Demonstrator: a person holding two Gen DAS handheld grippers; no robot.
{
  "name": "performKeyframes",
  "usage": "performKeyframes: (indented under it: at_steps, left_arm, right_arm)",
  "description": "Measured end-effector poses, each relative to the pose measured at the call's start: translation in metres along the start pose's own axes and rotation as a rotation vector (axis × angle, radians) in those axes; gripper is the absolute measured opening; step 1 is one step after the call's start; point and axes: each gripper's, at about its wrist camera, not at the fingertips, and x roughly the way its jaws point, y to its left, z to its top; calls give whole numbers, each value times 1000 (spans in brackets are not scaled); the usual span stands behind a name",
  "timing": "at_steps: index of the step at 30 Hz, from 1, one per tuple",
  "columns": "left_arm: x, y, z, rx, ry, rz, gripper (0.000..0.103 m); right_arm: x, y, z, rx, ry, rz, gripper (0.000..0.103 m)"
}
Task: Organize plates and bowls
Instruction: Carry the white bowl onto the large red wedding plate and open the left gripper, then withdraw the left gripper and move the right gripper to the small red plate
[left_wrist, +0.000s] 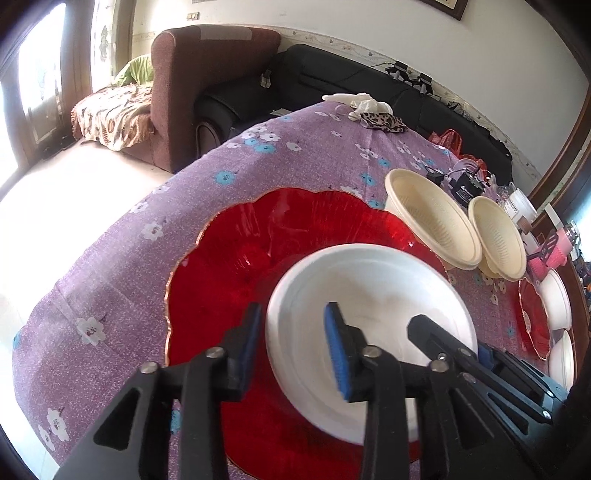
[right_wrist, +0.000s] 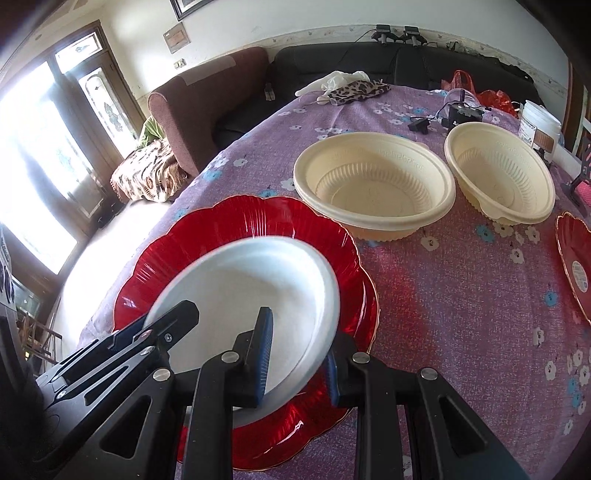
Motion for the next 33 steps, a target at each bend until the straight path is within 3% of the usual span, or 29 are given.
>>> performKeyframes:
  at_steps: [3, 7, 13, 18, 26, 30, 33]
  left_arm:
    - [0, 6, 2, -26, 1, -13, 60]
    - [-10, 13, 5, -56, -29, -36, 64]
    - [-32, 20, 6, -130, -81, -69, 71]
    - [-51, 4, 1, -94, -118, -92, 74]
    - [-69, -54, -19, 70, -122, -132, 77]
    - [-72, -81, -31, 151, -113, -144, 77]
    - [-70, -99, -39, 184, -97, -158, 78]
  right_arm:
    - [-1, -5, 0, 16, -5, 6, 28]
    - [-14, -11, -1, 47, -36, 23, 44]
    - [-49, -17, -8, 55, -115, 35, 57]
    - [-74, -33, -28, 78, -154, 19, 60]
    - [-105, -106, -63, 204, -174, -19, 62]
    - [-128, -160, -78, 286, -199, -83, 62]
    - [-146, -220, -89, 419, -220, -152, 62]
